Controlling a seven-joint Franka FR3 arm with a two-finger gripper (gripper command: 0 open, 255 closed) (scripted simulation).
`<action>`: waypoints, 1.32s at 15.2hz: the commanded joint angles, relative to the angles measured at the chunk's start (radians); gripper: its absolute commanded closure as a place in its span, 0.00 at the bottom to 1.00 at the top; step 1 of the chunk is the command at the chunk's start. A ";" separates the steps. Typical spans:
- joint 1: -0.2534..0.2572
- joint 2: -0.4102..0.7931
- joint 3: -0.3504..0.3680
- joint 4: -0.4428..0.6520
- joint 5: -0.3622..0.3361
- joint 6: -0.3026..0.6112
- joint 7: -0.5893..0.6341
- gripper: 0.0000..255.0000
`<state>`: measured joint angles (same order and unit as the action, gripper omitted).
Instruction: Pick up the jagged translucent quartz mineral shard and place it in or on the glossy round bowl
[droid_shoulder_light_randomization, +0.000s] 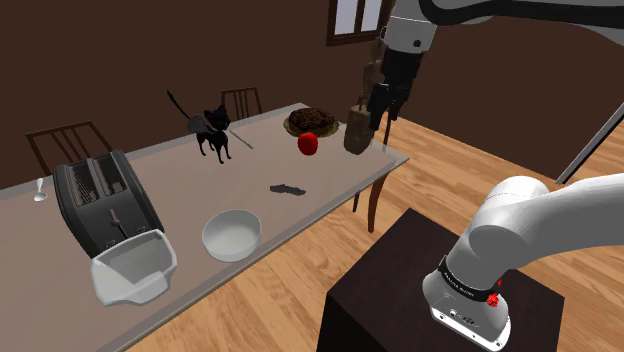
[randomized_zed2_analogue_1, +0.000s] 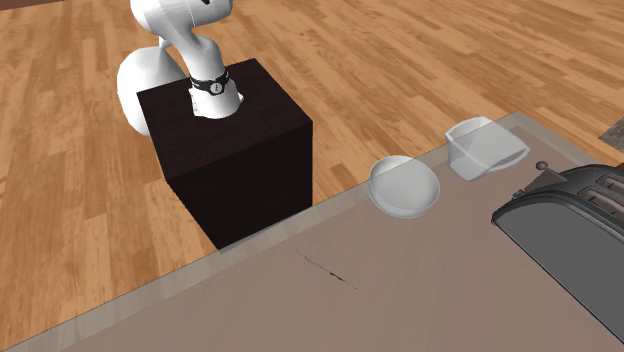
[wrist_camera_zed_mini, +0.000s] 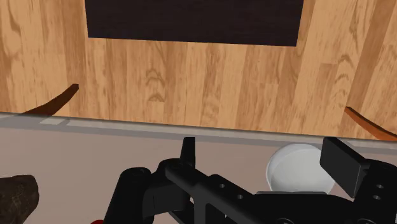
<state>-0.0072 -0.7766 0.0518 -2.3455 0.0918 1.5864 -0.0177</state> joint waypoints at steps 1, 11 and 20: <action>0.000 0.000 0.000 0.000 0.000 0.000 0.000 0.00; 0.005 0.295 -0.066 -0.031 -0.014 0.293 -0.163 0.00; 0.015 0.632 -0.106 0.066 0.012 0.499 -0.310 0.00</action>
<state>0.0064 -0.1923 -0.0506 -2.2998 0.0982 2.0613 -0.3101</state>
